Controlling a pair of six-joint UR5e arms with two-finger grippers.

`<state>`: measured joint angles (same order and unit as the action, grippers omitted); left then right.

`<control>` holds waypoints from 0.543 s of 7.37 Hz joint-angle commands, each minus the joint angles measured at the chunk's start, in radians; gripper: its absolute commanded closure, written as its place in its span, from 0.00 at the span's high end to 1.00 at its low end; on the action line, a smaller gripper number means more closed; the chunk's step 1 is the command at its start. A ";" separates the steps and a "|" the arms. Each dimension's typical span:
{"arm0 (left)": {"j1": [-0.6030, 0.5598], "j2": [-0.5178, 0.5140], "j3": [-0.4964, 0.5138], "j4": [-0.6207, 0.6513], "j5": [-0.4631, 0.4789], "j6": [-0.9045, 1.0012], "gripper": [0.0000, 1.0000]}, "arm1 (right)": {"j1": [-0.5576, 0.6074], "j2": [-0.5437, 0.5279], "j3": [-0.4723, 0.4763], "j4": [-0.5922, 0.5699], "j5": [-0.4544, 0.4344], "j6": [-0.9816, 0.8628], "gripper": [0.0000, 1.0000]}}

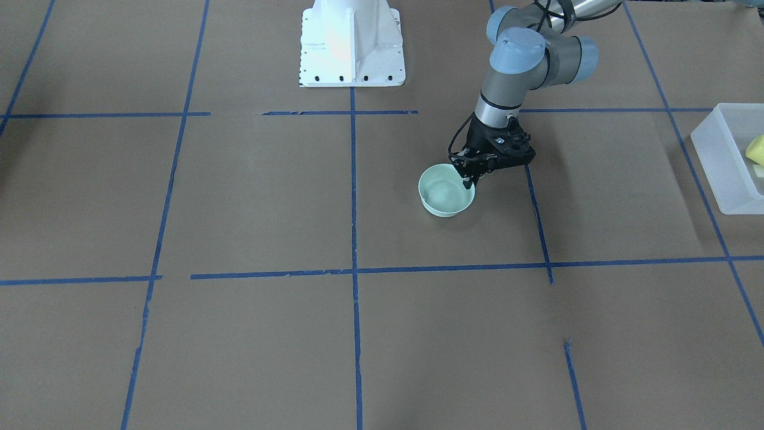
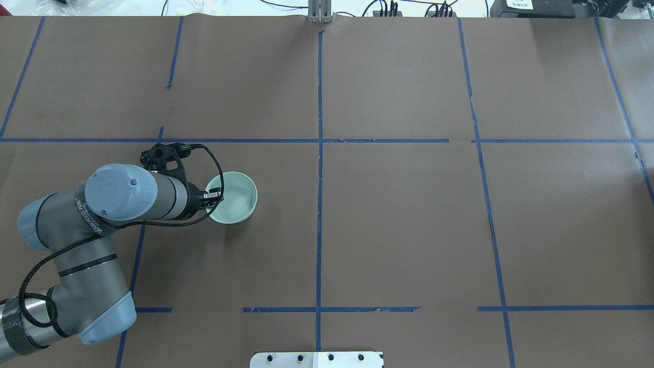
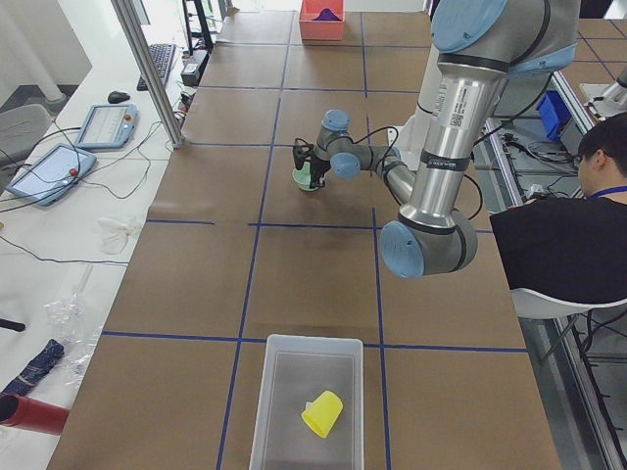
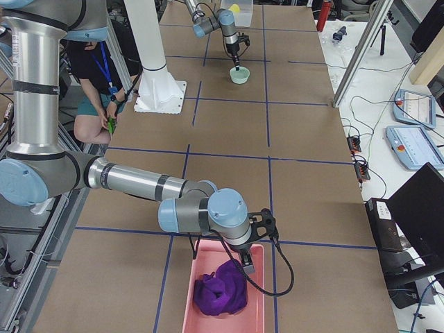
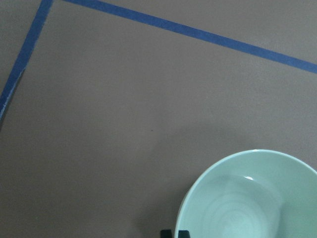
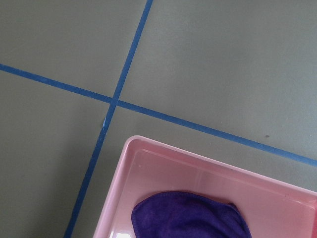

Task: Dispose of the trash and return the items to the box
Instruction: 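Reach the left gripper to the pale green bowl and grasp its rim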

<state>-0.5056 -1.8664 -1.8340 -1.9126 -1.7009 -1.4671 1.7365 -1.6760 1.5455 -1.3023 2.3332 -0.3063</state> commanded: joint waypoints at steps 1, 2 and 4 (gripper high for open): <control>-0.028 0.003 -0.112 0.096 -0.013 0.161 0.00 | 0.000 -0.001 -0.001 0.000 0.000 0.001 1.00; -0.106 0.006 -0.175 0.153 -0.096 0.265 0.00 | 0.000 -0.001 -0.001 0.000 0.000 0.001 1.00; -0.331 0.016 -0.206 0.175 -0.254 0.487 0.00 | 0.000 -0.001 -0.001 -0.002 0.000 -0.001 1.00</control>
<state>-0.7095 -1.8610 -2.0106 -1.7572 -1.8595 -1.1275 1.7365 -1.6766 1.5447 -1.3033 2.3332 -0.3055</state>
